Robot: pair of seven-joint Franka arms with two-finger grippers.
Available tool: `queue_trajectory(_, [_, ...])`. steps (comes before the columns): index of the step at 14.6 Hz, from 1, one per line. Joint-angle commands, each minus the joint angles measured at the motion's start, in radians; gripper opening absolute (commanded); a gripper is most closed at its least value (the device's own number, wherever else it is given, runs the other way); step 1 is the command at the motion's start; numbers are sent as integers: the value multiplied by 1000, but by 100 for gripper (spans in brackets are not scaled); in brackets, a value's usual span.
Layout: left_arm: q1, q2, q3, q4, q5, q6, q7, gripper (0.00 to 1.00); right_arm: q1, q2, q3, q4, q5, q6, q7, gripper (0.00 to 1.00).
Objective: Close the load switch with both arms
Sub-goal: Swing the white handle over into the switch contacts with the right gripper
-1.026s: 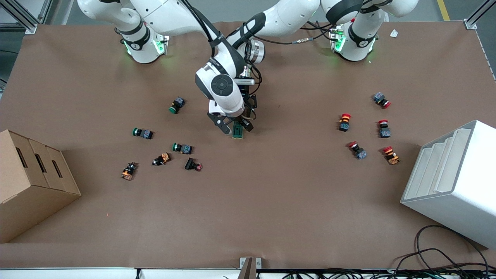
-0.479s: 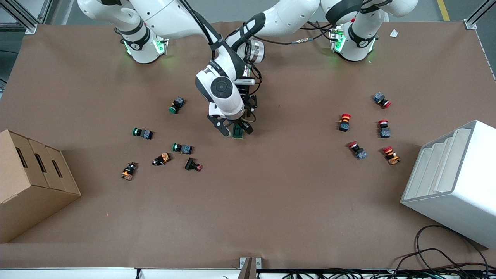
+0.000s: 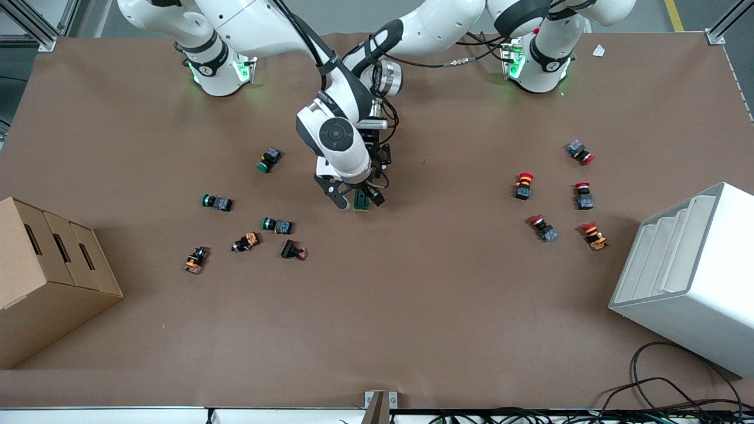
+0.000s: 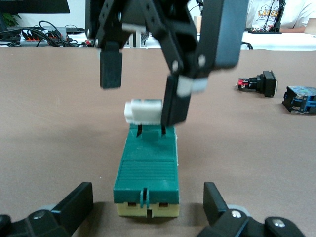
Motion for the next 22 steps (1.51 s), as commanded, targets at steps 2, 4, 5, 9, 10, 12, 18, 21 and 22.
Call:
queue_trajectory(2, [-9,43,8,13,7,-6,-40,99,-23,14,4,67,15,5,11,100])
queue_trajectory(4, [-9,45,8,13,7,-8,-40,99,-23,14,4,68,22,5,13,100])
queue_trajectory(5, [-9,45,8,13,7,-8,-40,99,-23,17,4,76,36,5,13,100])
queue_trajectory(9, [-9,51,8,13,7,-11,-40,99,-23,33,4,90,41,5,22,100])
queue_trajectory(10, [-12,51,8,13,7,-11,-40,99,-25,37,4,96,41,5,19,100])
queue_trajectory(12, [-12,52,8,13,7,-11,-40,99,-34,54,3,116,39,5,19,100])
queue_trajectory(18, [-9,51,11,14,4,-11,-39,100,-69,92,3,166,21,7,2,100])
queue_trajectory(21, [-10,57,28,16,7,-11,-37,100,-74,147,3,208,18,13,10,100])
queue_trajectory(22, [-10,57,28,16,7,-11,-37,100,-71,164,1,217,18,15,11,100])
